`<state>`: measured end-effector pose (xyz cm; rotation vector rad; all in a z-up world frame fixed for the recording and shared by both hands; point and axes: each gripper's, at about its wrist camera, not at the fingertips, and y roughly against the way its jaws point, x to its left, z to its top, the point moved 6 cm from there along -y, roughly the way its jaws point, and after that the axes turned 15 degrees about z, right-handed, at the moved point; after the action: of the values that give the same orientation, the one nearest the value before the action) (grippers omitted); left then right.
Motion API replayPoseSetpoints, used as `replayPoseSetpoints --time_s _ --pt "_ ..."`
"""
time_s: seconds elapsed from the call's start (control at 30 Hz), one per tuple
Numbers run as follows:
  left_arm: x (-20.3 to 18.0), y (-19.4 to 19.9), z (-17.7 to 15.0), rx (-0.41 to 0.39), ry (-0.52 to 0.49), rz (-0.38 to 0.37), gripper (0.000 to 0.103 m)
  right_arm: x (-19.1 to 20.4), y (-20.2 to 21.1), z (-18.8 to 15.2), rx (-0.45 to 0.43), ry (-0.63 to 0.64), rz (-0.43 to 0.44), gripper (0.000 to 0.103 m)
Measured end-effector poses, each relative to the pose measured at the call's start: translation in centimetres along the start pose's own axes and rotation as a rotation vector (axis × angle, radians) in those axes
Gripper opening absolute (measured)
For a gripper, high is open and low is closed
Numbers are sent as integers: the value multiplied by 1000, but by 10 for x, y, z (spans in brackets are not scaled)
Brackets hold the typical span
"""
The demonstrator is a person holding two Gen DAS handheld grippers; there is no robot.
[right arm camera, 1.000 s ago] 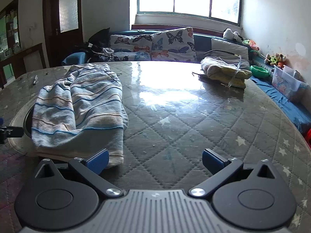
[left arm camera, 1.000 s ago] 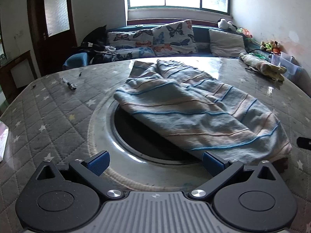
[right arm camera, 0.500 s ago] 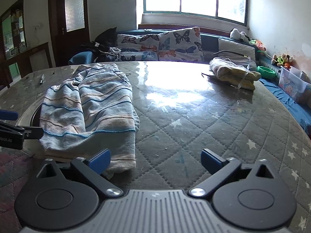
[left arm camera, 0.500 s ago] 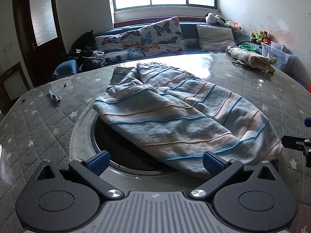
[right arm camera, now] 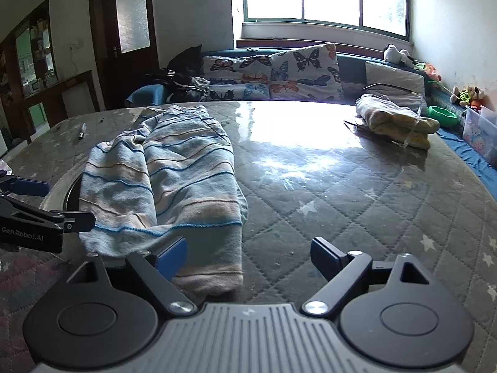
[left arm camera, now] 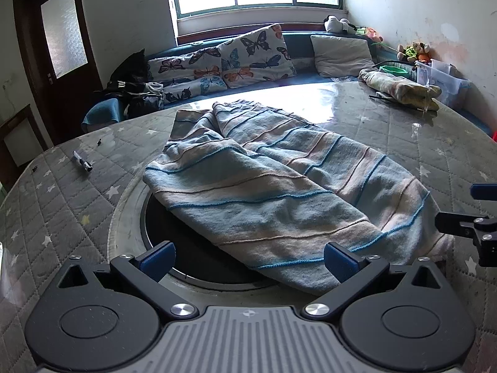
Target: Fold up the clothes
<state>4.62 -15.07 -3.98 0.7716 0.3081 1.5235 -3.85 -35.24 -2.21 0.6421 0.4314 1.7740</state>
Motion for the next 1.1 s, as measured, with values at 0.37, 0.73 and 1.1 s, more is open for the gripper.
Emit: replayPoseSetpoints --time_s 0.37,0.73,1.1 --pt "24 -5 14 -19 48 38 103 2 -26 9 37 -40 67 73" --pt "45 -13 21 -17 91 65 103 4 -39 15 27 -84 166 28" --pt "59 -2 41 -38 155 -37 103 78 -27 52 -36 161 259 5"
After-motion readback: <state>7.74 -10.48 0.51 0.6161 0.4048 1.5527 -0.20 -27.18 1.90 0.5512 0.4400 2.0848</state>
